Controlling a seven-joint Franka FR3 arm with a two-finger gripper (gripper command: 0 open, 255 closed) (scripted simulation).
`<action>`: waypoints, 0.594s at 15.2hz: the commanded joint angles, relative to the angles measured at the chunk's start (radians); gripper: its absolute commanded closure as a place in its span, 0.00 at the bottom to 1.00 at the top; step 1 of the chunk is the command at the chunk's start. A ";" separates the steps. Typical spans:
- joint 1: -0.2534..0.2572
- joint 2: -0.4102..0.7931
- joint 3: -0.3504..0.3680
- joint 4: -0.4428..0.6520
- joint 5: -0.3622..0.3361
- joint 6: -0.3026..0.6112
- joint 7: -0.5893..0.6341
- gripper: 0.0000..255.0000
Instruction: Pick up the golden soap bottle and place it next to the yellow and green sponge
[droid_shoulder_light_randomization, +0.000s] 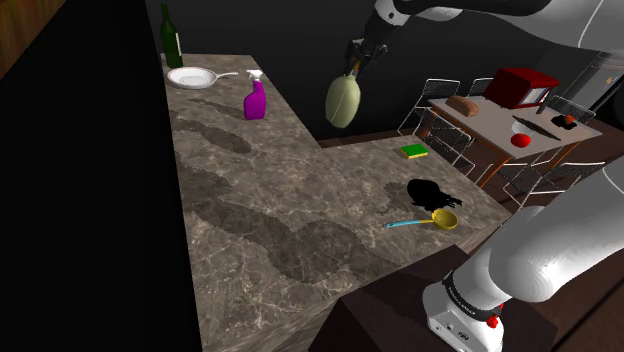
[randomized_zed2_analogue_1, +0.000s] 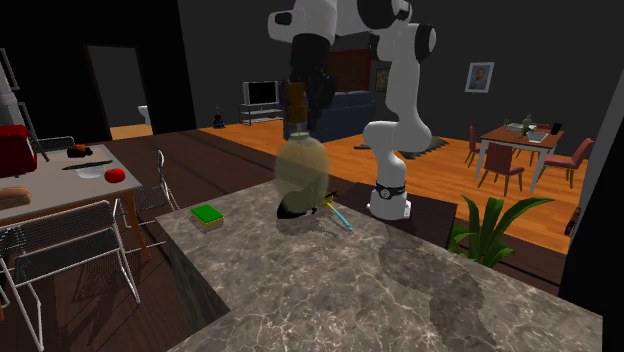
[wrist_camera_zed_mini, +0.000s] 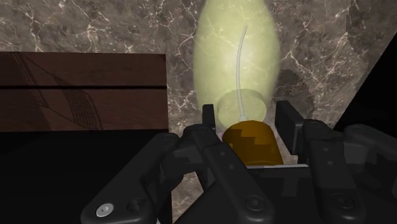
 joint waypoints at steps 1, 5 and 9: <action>0.000 0.004 0.000 0.036 0.000 -0.031 0.003 1.00; 0.000 0.014 0.000 0.101 0.000 -0.086 0.006 1.00; 0.000 0.028 -0.001 0.172 0.000 -0.143 0.008 1.00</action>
